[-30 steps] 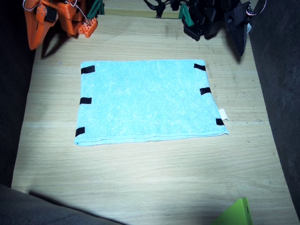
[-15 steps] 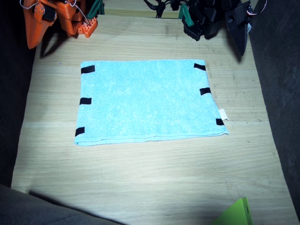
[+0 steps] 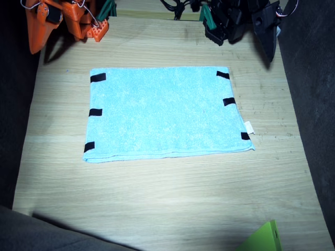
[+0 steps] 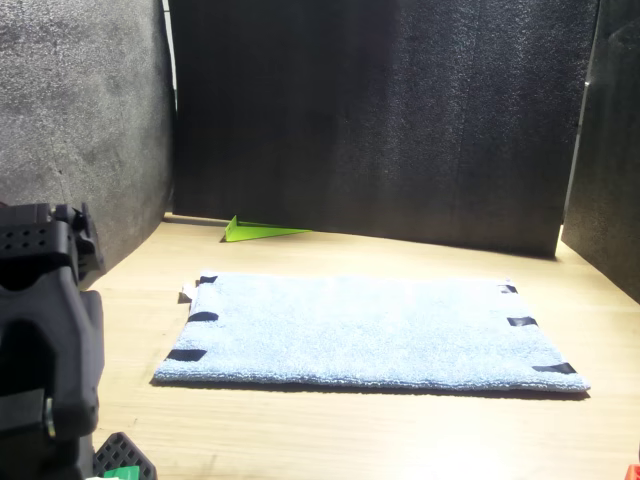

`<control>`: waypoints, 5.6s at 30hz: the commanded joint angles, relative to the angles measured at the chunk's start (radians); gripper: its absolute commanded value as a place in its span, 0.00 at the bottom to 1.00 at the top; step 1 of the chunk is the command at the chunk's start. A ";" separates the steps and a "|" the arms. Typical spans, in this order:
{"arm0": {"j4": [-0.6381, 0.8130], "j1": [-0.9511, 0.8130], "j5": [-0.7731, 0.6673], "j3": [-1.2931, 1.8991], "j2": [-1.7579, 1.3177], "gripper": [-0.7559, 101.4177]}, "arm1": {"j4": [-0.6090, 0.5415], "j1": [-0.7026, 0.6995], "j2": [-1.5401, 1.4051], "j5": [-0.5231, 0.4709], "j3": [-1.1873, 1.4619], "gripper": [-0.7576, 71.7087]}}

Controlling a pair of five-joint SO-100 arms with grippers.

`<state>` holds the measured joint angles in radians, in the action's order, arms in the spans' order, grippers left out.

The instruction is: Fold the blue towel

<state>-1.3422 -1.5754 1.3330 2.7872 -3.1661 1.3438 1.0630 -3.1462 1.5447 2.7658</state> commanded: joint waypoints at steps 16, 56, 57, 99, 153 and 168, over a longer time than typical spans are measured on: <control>-0.018 -0.012 0.008 -0.014 -0.009 0.00 | 0.018 0.035 -0.005 -0.018 0.000 0.01; 0.087 0.120 -0.067 -0.492 1.035 0.00 | 0.038 0.535 1.279 0.086 -0.851 0.07; 0.086 0.129 -0.075 -0.518 1.077 0.00 | 0.049 0.535 1.338 0.098 -0.899 0.08; -0.135 0.313 -0.120 -0.865 1.378 0.23 | 0.077 0.710 1.546 0.275 -0.991 0.33; -0.086 0.322 -0.109 -0.678 1.193 0.23 | 0.176 0.752 1.690 0.206 -1.075 0.25; -0.078 0.336 -0.112 -0.649 1.181 0.23 | 0.141 0.681 1.815 0.153 -1.157 0.28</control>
<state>-1.4189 -1.2318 1.2042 2.1322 -1.9466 1.5002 1.7487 -1.3392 1.7043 1.6628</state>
